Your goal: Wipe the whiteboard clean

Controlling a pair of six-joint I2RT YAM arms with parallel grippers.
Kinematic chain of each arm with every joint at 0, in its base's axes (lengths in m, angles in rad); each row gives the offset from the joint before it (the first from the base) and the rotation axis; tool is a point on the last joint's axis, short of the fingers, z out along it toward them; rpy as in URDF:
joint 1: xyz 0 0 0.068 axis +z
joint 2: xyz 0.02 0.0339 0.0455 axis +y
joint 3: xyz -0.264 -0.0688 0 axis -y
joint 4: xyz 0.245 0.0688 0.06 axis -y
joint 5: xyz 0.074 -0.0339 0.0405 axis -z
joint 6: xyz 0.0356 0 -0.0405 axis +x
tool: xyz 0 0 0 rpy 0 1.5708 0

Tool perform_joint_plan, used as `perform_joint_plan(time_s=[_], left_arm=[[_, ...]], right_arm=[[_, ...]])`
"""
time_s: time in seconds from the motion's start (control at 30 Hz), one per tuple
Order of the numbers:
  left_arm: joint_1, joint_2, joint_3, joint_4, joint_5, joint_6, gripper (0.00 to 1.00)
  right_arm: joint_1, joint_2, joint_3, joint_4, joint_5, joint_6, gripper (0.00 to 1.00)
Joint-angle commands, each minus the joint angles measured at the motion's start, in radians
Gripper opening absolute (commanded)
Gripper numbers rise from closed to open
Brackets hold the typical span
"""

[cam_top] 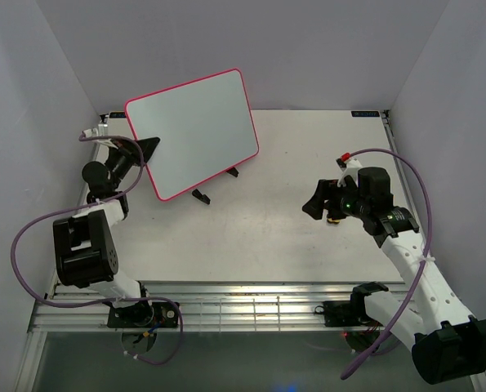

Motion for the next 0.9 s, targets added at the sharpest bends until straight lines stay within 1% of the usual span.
perform_joint_plan(time_s=[0.0, 0.27, 0.4, 0.73, 0.87], left_arm=[[0.024, -0.031, 0.04, 0.238, -0.076, -0.048, 0.0], [0.035, -0.006, 0.031, 0.252, -0.066, -0.046, 0.0], [0.036, 0.034, 0.012, 0.299, -0.06, -0.071, 0.0], [0.035, 0.034, -0.032, 0.281, -0.088, -0.011, 0.0], [0.035, 0.037, -0.07, 0.337, -0.114, 0.014, 0.0]], right_arm=[[0.011, 0.004, -0.007, 0.019, -0.018, -0.019, 0.8], [0.032, 0.013, -0.003, 0.013, -0.02, -0.026, 0.8], [0.041, 0.021, 0.002, 0.011, -0.02, -0.031, 0.8], [0.067, 0.033, 0.014, 0.0, -0.015, -0.042, 0.79], [0.075, 0.038, 0.016, -0.001, -0.015, -0.048, 0.79]])
